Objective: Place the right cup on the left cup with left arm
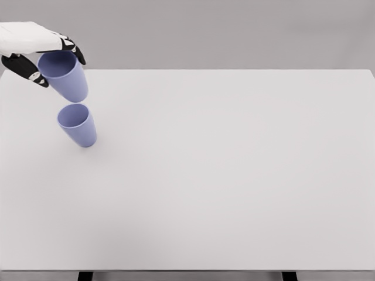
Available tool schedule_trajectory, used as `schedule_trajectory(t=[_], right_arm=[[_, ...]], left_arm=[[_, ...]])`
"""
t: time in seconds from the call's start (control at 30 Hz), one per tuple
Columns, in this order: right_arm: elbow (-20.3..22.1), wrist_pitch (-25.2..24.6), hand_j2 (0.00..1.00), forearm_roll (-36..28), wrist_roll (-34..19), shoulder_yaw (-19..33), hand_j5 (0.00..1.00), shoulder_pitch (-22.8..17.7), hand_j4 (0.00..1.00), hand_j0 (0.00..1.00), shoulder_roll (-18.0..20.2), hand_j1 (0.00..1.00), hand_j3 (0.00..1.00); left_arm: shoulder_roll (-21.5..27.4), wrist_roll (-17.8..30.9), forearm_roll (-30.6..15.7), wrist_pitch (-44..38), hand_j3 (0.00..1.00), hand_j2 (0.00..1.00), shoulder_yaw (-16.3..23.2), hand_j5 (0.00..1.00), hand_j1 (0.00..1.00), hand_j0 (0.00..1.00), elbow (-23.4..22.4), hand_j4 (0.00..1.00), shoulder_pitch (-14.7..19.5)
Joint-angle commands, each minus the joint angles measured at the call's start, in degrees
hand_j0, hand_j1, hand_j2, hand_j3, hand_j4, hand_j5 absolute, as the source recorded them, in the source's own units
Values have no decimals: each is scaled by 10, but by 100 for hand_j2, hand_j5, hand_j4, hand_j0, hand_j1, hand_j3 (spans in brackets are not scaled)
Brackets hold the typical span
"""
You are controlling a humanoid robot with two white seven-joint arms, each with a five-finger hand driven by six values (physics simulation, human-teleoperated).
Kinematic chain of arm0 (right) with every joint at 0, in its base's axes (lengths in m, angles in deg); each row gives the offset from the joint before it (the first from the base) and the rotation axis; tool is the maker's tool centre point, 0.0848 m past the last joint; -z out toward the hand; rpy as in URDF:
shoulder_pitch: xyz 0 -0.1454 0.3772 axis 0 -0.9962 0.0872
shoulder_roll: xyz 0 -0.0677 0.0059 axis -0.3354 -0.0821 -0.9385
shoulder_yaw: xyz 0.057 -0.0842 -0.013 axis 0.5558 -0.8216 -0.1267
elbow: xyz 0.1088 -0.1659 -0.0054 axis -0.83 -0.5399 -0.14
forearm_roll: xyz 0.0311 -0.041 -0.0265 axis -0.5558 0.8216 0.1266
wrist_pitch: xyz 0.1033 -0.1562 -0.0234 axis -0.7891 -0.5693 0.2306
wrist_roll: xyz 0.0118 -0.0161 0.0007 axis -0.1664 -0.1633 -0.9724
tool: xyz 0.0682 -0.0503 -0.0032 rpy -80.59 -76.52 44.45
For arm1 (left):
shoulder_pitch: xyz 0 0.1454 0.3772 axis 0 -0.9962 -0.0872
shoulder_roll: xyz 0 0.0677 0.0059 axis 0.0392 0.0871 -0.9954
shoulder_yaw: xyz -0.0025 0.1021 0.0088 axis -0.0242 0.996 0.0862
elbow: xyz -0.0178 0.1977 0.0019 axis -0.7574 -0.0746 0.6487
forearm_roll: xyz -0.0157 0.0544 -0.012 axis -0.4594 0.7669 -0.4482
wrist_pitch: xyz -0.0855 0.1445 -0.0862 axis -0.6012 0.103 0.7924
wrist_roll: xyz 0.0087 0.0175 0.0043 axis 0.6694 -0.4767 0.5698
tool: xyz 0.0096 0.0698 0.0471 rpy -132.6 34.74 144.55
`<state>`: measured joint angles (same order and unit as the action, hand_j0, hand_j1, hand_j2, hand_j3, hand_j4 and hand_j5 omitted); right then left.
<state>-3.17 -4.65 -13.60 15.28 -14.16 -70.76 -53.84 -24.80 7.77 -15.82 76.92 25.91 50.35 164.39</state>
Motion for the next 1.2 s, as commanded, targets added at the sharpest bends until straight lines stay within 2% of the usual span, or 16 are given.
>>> schedule_trajectory(t=[0.0, 0.17, 0.53, 0.93, 1.17], right_arm=[[0, 0, 100, 0, 0, 1, 100, 0, 100, 100, 0, 100, 100], [0, 0, 100, 0, 0, 1, 100, 0, 100, 100, 0, 100, 100], [0, 0, 100, 0, 0, 0, 100, 0, 100, 100, 0, 100, 100], [0, 0, 100, 0, -1, 1, 100, 0, 100, 100, 0, 100, 100], [0, 0, 100, 0, 0, 1, 100, 0, 100, 100, 0, 100, 100]], left_arm=[[10, 0, -2, 0, 73, 73, 0, 73, 73, 73, 8, 73, -1], [18, 0, -2, 0, 73, 73, 0, 73, 73, 73, 10, 73, -3], [56, 0, -2, 0, 73, 73, 0, 73, 73, 73, 52, 73, -4], [64, 0, -6, 1, 73, 73, 3, 73, 73, 73, 76, 73, -6], [55, 0, -4, 0, 73, 73, 4, 73, 73, 73, 75, 73, -16]])
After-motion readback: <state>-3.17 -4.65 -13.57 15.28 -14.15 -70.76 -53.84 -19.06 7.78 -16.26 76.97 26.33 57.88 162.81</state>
